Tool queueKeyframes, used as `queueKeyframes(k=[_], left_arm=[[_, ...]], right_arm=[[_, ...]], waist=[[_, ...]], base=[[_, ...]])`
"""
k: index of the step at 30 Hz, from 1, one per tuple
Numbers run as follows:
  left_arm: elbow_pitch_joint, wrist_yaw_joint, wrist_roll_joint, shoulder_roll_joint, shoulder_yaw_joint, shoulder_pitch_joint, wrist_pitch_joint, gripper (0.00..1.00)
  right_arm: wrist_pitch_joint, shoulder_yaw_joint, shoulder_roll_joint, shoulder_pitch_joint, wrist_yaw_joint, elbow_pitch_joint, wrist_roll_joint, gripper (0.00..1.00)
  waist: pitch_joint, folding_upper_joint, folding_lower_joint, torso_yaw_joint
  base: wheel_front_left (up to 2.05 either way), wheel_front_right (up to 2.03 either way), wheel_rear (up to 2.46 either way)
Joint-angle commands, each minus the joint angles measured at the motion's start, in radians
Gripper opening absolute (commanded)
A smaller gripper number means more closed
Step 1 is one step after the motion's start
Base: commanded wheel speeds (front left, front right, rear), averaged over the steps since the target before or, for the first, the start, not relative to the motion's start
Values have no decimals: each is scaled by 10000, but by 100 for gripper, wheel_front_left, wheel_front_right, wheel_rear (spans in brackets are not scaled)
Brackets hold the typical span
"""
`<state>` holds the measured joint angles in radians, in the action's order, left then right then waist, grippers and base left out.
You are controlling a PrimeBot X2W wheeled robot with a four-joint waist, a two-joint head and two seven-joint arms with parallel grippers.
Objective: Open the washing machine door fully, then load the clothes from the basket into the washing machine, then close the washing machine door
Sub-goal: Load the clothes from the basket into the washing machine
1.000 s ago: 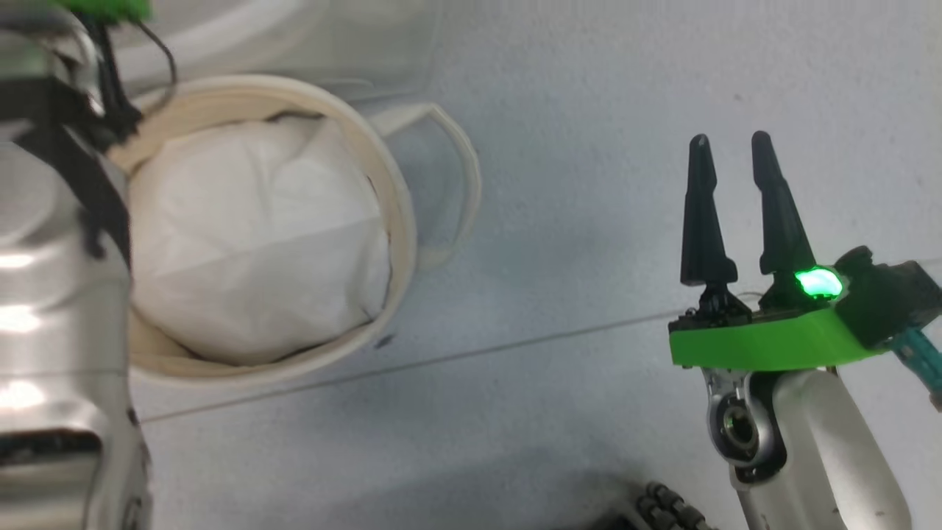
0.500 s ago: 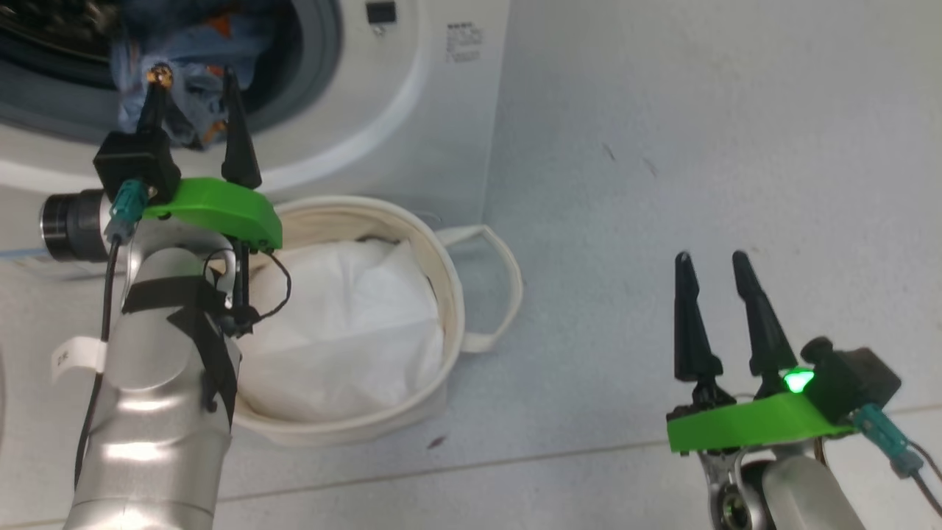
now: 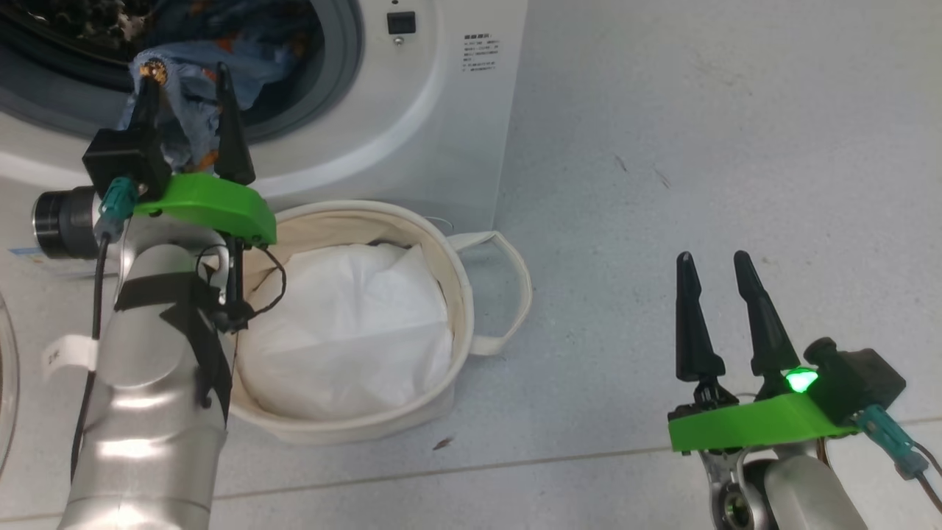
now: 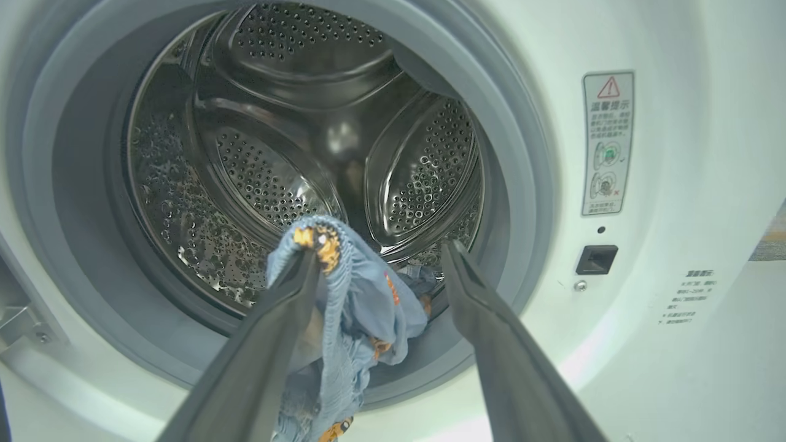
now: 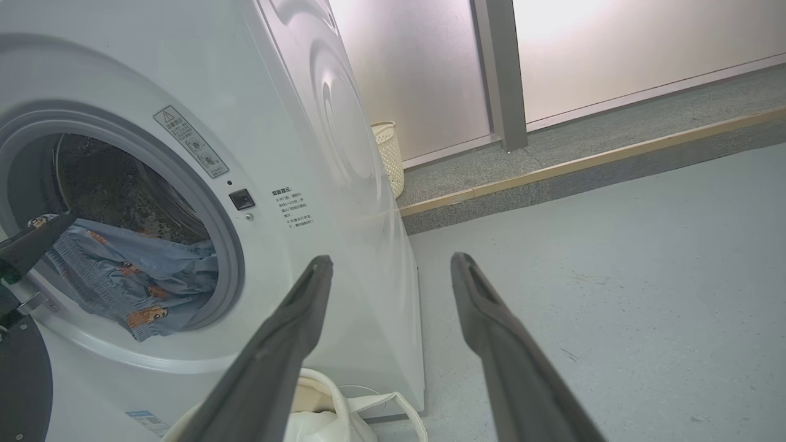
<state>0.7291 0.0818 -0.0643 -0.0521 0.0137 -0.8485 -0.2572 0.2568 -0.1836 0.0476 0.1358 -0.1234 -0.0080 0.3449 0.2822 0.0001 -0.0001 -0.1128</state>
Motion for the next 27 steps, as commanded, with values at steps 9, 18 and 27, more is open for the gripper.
queueKeyframes(k=[9,18,27], left_arm=[[2880,-129,118,-640,144,-1321,485,100],[4944,-614,-180,-545,71,-1782,1962,100],[5487,-1378,-344,-277,-246,-869,3172,100]], right_arm=[[49,-252,26,230,-73,-332,224,100],[49,-214,26,75,-73,-300,263,100],[49,-214,26,-208,-73,-259,265,100]], waist=[[105,-1,1,-327],[-306,-1,1,-242],[-1069,-1,1,249]], base=[[0,0,0],[0,0,0],[0,0,0]])
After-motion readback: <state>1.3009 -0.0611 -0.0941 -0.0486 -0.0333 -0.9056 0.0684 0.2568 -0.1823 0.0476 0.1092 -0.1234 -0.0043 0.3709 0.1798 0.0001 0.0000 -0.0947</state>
